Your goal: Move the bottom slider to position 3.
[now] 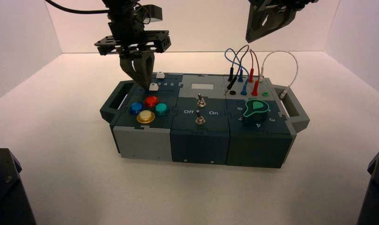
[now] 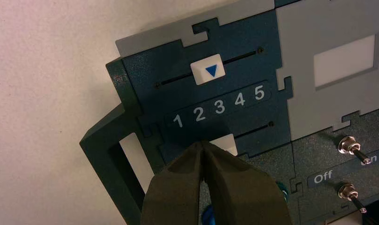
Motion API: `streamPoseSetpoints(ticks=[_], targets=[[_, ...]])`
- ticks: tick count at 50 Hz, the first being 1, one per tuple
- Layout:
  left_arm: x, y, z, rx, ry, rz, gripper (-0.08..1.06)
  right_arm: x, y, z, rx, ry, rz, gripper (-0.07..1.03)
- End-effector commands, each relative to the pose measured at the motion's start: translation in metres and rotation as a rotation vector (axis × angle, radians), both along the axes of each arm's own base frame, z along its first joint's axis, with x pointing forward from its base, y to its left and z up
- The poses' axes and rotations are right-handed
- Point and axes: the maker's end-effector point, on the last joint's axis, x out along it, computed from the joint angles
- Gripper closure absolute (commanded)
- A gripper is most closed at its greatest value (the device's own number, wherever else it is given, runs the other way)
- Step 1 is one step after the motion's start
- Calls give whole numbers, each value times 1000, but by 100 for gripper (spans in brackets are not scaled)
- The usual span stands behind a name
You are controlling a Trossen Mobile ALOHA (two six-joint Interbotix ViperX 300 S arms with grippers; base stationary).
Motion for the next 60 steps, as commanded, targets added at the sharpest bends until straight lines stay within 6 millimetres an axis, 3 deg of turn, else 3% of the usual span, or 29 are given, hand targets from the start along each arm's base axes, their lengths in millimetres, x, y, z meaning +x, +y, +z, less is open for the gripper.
streamPoseSetpoints(ticks=[1,60], targets=[[8,-7,10,-20,-32,-3,101,7,7,14,25,-38,6,98],[4,-13,11,-28,-26,-12,101,7,7,16,30,-45,6,98]])
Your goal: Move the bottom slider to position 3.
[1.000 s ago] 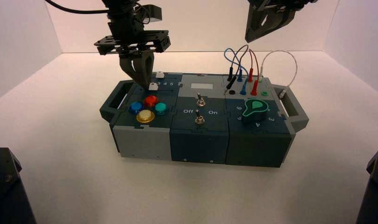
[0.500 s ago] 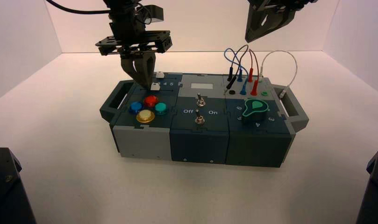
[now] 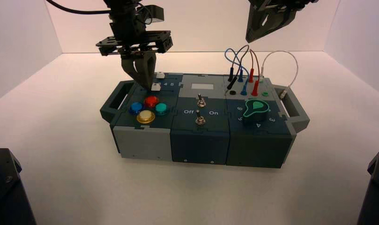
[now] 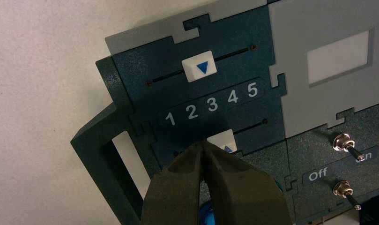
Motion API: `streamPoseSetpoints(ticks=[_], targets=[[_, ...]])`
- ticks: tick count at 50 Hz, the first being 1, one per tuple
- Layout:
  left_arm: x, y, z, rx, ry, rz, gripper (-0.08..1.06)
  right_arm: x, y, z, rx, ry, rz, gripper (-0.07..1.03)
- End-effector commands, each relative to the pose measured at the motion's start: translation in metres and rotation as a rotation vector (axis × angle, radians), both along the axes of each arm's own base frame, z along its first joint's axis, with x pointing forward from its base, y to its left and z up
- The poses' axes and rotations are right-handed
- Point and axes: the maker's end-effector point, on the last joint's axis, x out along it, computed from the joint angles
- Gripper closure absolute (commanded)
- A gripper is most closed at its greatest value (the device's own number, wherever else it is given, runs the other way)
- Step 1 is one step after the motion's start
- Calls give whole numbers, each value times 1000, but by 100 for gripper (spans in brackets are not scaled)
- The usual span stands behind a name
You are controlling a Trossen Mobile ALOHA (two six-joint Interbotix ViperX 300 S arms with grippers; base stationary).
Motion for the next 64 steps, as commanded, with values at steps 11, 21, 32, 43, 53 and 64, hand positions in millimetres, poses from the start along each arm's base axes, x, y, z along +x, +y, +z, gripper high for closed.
streamPoseSetpoints(ticks=[11,21,32,43,53,64], targets=[[6,-11,11,-26,-30,-7,101,7,7,17,31,-44,5,98],[5,-10,8,-20,-25,-9,101,6,6,17,33,-47,5,98],[3,-8,12,-19,-28,-15,101,5,6,17,34,-46,5,98],[2,-6,23,-23,-55,-27,101,5,7,18,46,-41,-2,98],[-1,-2,20,-12,-47,-30,101,0,14,18,55,-34,19,98],[-1,-2,21,-14,-52,-27,101,-3,17,16,53,-30,33,98]])
